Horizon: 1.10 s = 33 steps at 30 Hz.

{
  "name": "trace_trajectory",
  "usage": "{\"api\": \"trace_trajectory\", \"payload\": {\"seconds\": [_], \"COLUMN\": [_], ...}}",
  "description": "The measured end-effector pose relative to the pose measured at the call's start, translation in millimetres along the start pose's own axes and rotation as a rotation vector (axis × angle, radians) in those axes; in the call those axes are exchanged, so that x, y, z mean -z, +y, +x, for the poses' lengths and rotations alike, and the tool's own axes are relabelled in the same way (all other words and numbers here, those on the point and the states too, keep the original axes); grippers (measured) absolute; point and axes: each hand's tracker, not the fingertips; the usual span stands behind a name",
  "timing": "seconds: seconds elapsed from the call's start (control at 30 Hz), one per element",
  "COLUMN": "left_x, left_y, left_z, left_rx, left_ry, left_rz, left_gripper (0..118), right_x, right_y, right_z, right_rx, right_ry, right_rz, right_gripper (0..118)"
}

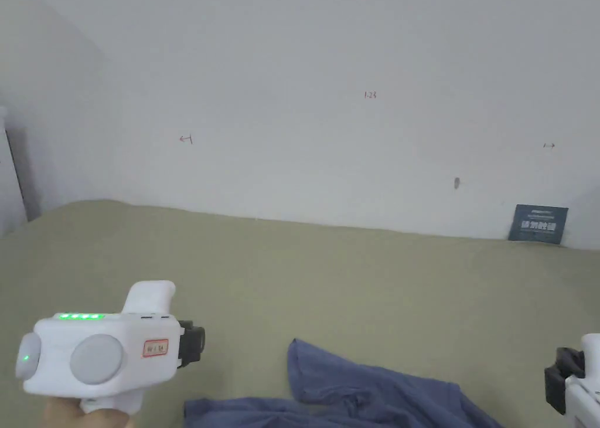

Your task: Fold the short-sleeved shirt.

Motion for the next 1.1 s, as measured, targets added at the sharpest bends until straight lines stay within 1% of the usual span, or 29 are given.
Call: {"api": "trace_trajectory", "payload": {"seconds": [0.03,0.1,0.17,0.23,0.27,0.3,0.33,0.37,0.4,0.47,0.6,0.63,0.7,0.73,0.77,0.8,0.83,0.87,0.9,0.93,0.97,1.0,1.03,1.07,1.1], "left_x": [15,43,78,106,119,130,138,150,159,169,189,192,186,184,181,175,170,166,161,158,157,146,143,140,137], "left_y": [4,9,12,10,7,7,4,2,-2,-7,-25,-28,-32,-31,-30,-29,-30,-31,-32,-34,-38,-35,-36,-37,-38], "left_z": [-5,-14,-26,-36,-39,-42,-45,-47,-49,-50,-49,-48,-42,-40,-39,-37,-38,-38,-43,-45,-43,-33,-29,-27,-26], "left_rx": [-0.016,-0.048,-0.096,-0.151,-0.178,-0.184,-0.165,-0.154,-0.150,-0.150,-0.178,-0.177,-0.122,-0.109,-0.089,-0.053,-0.041,-0.090,-0.155,-0.209,-0.213,-0.174,-0.130,-0.107,-0.113], "left_ry": [0.004,0.013,-0.007,0.005,0.018,0.059,0.096,0.118,0.128,0.116,0.161,0.152,0.179,0.208,0.244,0.284,0.295,0.179,0.083,0.088,0.104,0.119,0.127,0.136,0.129], "left_rz": [-0.038,-0.175,-0.336,-0.421,-0.456,-0.462,-0.466,-0.467,-0.476,-0.480,-0.598,-0.595,-0.557,-0.547,-0.532,-0.511,-0.479,-0.446,-0.428,-0.443,-0.446,-0.441,-0.428,-0.417,-0.416], "left_gripper": [0,0,0,1,13,46,102,118,118,113,109,106,105,100,89,70,32,2,2,2,2,2,2,2,2], "right_x": [0,1,6,9,11,15,17,19,20,24,27,28,29,29,29,30,31,33,34,36,37,38,39,41,43], "right_y": [2,3,1,-3,-6,-8,-11,-15,-18,-23,-34,-36,-39,-42,-44,-47,-50,-53,-56,-59,-63,-66,-70,-74,-79], "right_z": [-1,-1,-1,0,0,0,0,0,1,4,11,14,19,22,24,27,31,35,40,45,49,53,56,59,61], "right_rx": [-0.003,-0.014,-0.021,-0.019,-0.021,-0.025,-0.031,-0.036,-0.036,-0.031,-0.029,-0.029,-0.026,-0.029,-0.033,-0.039,-0.038,-0.021,0.000,0.019,0.035,0.051,0.063,0.070,0.081], "right_ry": [0.002,0.004,0.006,0.012,0.015,0.017,0.017,0.015,0.013,0.014,-0.006,-0.010,-0.020,-0.023,-0.028,-0.032,-0.033,-0.029,-0.021,-0.017,-0.015,-0.004,0.021,0.048,0.079], "right_rz": [0.003,0.009,0.009,0.004,-0.001,-0.009,-0.017,-0.023,-0.028,-0.046,-0.073,-0.079,-0.093,-0.097,-0.101,-0.107,-0.121,-0.143,-0.171,-0.203,-0.232,-0.260,-0.292,-0.328,-0.375], "right_gripper": [8,8,8,8,8,8,8,8,8,8,8,8,8,9,10,10,11,13,15,21,23,25,41,65,95]}}
